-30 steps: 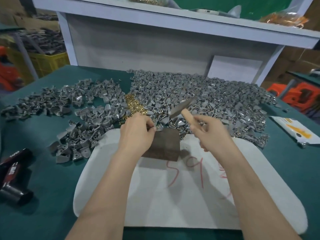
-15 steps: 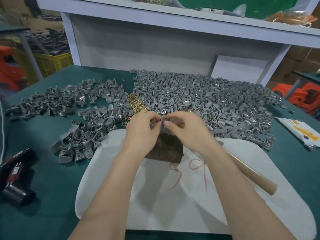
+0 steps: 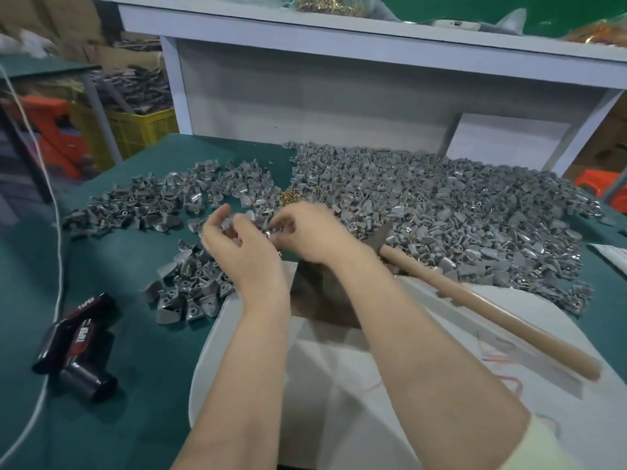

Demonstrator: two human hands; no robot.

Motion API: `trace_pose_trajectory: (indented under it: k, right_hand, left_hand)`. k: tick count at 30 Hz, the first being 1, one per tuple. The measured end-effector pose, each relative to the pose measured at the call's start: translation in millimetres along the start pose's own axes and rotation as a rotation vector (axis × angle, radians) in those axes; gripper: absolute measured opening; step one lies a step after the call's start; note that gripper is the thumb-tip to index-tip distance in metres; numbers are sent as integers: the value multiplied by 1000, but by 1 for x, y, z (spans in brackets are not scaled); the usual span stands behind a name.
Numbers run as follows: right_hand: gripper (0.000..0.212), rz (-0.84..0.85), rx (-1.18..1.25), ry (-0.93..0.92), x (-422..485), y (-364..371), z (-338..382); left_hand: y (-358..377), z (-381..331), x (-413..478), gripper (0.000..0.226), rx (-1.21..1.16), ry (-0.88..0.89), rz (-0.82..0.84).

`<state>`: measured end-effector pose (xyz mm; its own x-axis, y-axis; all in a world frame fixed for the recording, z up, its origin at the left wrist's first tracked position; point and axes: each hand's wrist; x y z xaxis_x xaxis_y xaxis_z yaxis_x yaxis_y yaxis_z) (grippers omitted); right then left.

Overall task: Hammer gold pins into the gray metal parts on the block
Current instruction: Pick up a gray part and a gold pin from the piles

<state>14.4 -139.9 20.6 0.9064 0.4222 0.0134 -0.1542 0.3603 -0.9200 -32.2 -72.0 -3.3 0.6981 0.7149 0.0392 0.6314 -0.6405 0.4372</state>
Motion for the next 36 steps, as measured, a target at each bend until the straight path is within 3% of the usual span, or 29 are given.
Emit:
trace_pose_trajectory:
  k: [3, 9, 13, 17, 20, 23, 24, 26, 28, 30, 33, 36]
  right_hand:
    - [15, 142, -160, 30, 18, 31, 19]
    - [16, 44, -116, 67, 28, 35, 11]
    - [12, -223, 216, 126, 10, 2, -8]
    - [9, -228, 484, 66, -19, -21, -13]
    - [12, -163, 728, -12, -28, -25, -12]
    - [15, -165, 887, 2, -23, -24, -14]
    - [14, -196, 829, 43, -18, -21, -16]
    - [9, -218, 474, 129, -4, -11, -19]
    - [11, -97, 128, 178, 11, 0, -16]
    - [18, 68, -52, 215, 29, 13, -10]
    - [12, 138, -175, 254, 45, 25, 0]
    - [25, 137, -54, 249, 51, 33, 2]
  left_hand:
    - [-1, 3, 2, 18, -34, -23, -32]
    - [1, 3, 1, 20, -21, -53, -38]
    - [3, 3, -3, 25, 62, -95, 168]
    - [8, 0, -11, 19, 136, -85, 411]
    - [7, -1, -11, 18, 131, -71, 429]
    - [5, 0, -8, 21, 65, -102, 343]
    - [4, 0, -6, 20, 38, -115, 297]
    - [2, 0, -2, 19, -23, -139, 198]
    - [0, 1, 1, 20, -48, -145, 135]
    - [-1, 2, 3, 22, -66, -140, 118]
    - [0, 3, 2, 22, -105, -133, 119]
    - [2, 4, 1, 19, -166, -148, 110]
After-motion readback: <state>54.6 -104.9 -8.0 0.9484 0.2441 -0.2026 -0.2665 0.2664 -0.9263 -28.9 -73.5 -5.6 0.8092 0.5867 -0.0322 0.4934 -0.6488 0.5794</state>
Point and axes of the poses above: each hand's wrist, its own x-axis towards the middle knuckle, its own y-axis out of the palm, z = x × y, and after that the axes turned 5 degrees about z, right-handed
